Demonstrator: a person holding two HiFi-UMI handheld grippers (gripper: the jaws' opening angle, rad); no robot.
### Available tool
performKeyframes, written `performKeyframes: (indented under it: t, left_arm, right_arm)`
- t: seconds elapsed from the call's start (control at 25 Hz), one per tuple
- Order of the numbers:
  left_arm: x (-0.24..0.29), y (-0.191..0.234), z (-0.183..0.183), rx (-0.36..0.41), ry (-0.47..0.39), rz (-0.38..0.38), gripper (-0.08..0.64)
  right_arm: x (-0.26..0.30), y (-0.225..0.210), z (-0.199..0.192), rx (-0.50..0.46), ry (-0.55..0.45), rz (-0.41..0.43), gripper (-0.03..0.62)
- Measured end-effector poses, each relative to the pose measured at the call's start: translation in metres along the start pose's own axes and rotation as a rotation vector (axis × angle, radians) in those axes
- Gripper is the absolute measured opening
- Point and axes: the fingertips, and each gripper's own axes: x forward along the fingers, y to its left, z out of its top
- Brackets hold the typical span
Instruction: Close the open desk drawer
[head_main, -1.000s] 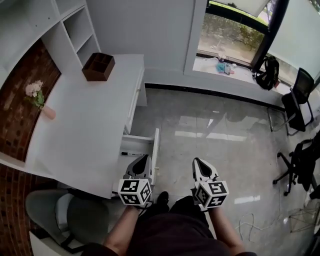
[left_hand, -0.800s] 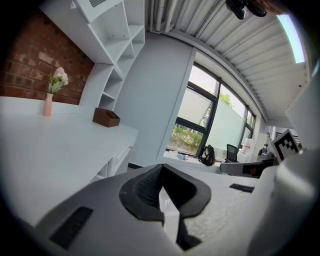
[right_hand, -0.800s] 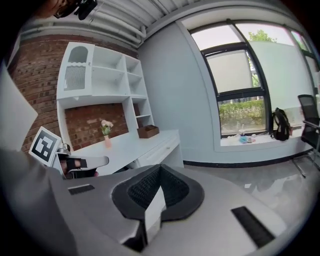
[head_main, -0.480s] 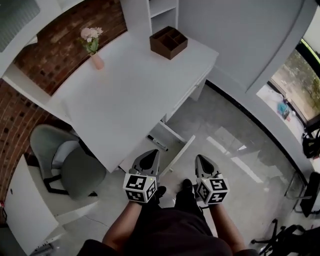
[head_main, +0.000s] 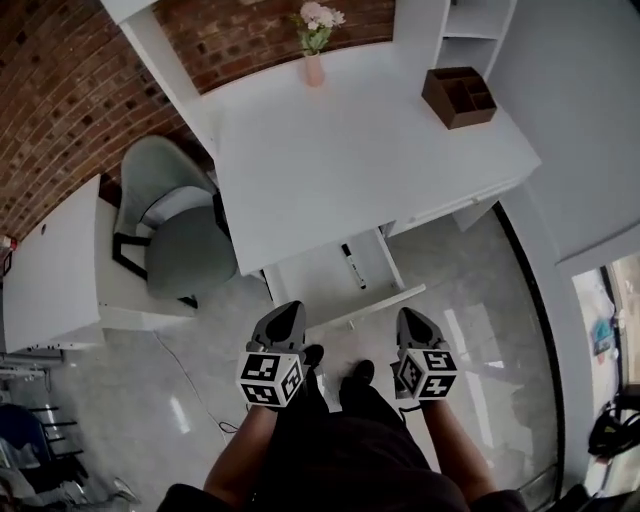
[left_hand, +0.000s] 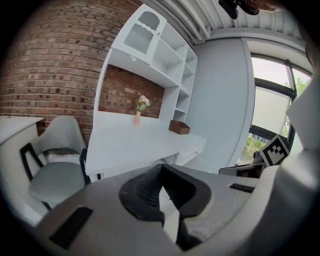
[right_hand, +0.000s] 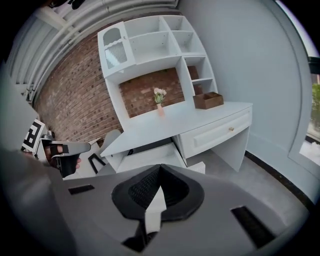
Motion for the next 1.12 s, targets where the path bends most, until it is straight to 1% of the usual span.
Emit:
performKeyframes:
  t: [0.2,0.28,0.48,0.64,0.8,1.12]
  left_arm:
    - [-0.030,0.004,-0.037,-0.077,0.011,0.106,0.009]
    - [-0.038,0.003,-0.053,-0.106,0.024,0.125,0.009]
    - [-0.048,-0.003,-0.088,-0.154,0.072,0.148,0.009]
    - [-0.049,0.001,-0.116,-0.200,0.104,0.190,0.009]
    - [-0.047,0.009,-0.137,-0.240,0.125,0.238,0.009]
    - [-0.036,0.029,-0.156,-0.276,0.147,0.306,0.009]
  right_arm:
    - [0.013,0.010,-0.023,-0.057,0.077,0.080,0.005]
    - [0.017,0.014,-0.032,-0.076,0.105,0.100,0.005]
    - [0.028,0.021,-0.050,-0.139,0.166,0.131,0.005]
    - [0.039,0.020,-0.060,-0.191,0.195,0.137,0.005]
    - [0.048,0.017,-0.067,-0.223,0.210,0.130,0.005]
    - [0.063,0.015,-0.078,-0.260,0.249,0.134,0.005]
